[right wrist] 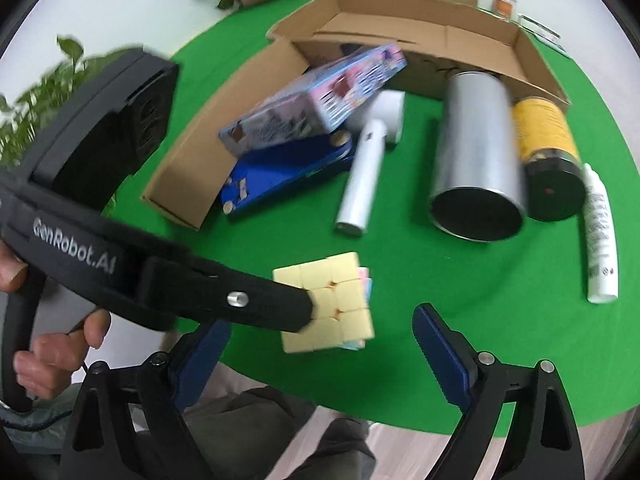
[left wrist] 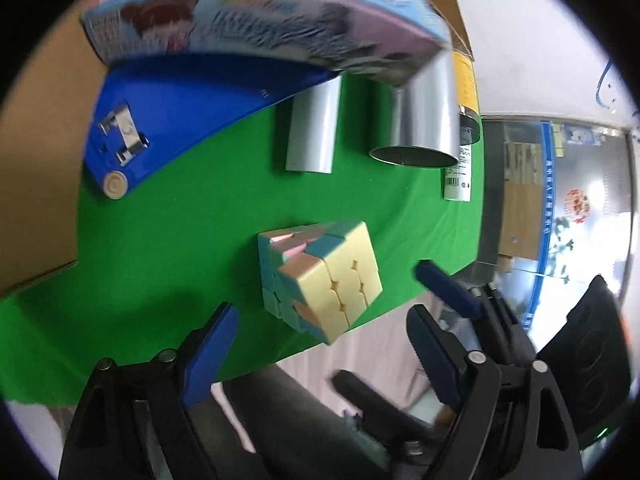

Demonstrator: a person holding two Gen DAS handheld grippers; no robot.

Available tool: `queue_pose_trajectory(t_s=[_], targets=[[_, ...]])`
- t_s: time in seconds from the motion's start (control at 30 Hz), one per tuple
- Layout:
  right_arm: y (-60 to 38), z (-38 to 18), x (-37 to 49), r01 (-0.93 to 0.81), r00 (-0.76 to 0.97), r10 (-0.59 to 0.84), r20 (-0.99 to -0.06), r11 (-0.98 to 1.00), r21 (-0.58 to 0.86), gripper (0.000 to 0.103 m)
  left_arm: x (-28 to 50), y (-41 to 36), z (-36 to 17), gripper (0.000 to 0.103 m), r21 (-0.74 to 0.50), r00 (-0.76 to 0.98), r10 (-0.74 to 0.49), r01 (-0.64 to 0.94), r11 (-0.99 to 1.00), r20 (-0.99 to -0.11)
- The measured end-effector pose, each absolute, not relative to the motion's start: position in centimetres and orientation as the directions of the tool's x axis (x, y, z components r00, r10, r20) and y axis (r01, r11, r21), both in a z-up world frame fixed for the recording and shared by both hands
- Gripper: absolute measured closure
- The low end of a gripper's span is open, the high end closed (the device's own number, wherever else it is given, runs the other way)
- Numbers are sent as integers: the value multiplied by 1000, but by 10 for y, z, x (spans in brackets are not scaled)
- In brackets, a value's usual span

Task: Organize rigid objects
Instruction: 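Close the right tool on the pastel Rubik's cube and lift it, then carry the cube over the cardboard box and release it inside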

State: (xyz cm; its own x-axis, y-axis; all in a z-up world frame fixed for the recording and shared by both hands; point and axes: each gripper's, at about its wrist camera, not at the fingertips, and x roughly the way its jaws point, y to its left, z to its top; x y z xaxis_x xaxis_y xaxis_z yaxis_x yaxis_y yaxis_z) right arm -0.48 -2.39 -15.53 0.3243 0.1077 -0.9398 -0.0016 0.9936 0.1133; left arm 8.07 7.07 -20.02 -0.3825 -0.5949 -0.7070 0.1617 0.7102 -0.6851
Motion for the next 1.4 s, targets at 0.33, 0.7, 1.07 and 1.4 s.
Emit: queue_pose_trajectory(t_s=[0.33,0.7,1.07,1.4], targets=[[-21,-199,29,138,246,81,-966,983,118,44,94,55,-228,39,-714,-478,-595,104,692,-646],[-46,-209,38,222,202,247,-948,931,290,46,103,59,-229,43,-707,-481,-592,86,702,-647],[-66,-153,50,57,308,374,-875,910,410,63,122,65,-135,43,-610,-275,-558,165,775,-783],[-101,-28,100,-134,490,433,-757,895,426,63,158,31,-7,43,-521,38,-550,269,810,-834]])
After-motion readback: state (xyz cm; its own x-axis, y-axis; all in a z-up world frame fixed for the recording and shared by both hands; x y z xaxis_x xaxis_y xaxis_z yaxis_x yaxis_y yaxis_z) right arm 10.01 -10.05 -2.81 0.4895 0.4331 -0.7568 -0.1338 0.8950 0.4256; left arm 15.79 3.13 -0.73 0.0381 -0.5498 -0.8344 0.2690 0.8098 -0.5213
